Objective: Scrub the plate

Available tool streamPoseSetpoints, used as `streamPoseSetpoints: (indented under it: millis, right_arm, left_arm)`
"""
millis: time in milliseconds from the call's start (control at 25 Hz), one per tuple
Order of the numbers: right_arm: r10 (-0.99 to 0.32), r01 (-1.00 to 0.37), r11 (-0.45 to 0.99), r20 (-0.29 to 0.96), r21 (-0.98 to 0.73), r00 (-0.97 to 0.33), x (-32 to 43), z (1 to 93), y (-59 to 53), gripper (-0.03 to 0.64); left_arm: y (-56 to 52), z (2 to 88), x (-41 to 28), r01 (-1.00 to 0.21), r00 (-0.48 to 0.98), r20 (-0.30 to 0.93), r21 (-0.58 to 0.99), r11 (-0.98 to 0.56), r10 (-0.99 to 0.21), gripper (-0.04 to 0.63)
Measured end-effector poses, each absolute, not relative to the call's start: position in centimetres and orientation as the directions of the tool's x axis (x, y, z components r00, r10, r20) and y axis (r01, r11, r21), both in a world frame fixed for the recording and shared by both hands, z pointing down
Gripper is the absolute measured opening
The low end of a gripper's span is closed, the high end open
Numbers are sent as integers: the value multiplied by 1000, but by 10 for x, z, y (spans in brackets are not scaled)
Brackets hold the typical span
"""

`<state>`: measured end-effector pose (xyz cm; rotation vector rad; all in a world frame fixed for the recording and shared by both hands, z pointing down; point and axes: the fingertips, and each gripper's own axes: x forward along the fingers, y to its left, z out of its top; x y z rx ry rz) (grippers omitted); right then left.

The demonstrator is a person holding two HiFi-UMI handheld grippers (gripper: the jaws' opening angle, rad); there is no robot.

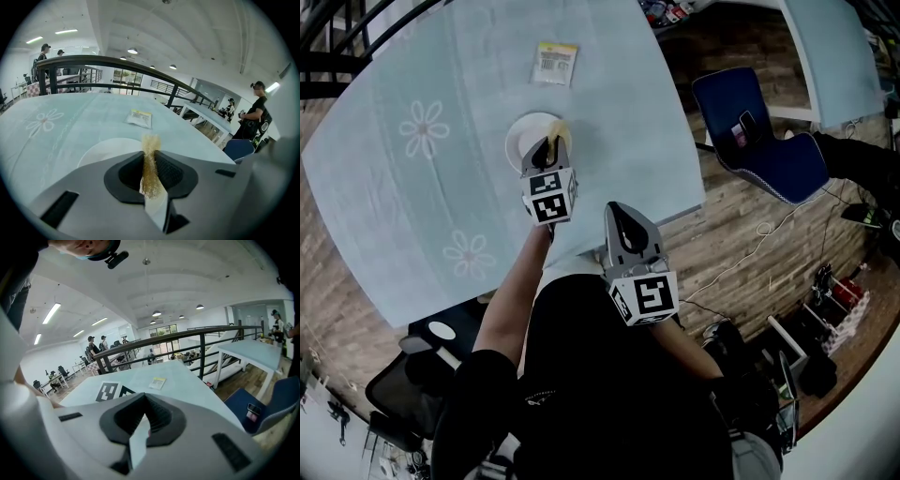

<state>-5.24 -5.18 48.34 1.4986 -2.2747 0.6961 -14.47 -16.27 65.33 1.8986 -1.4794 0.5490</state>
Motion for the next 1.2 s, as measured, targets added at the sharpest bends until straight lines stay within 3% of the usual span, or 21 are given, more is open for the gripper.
streamPoseSetpoints:
  millis: [1200]
  right_arm:
    - [-735, -902, 374, 524, -214, -430, -67, 487, -59, 9]
  left_arm:
    - [-165, 673, -196, -994, 105, 767, 93, -52, -633, 71]
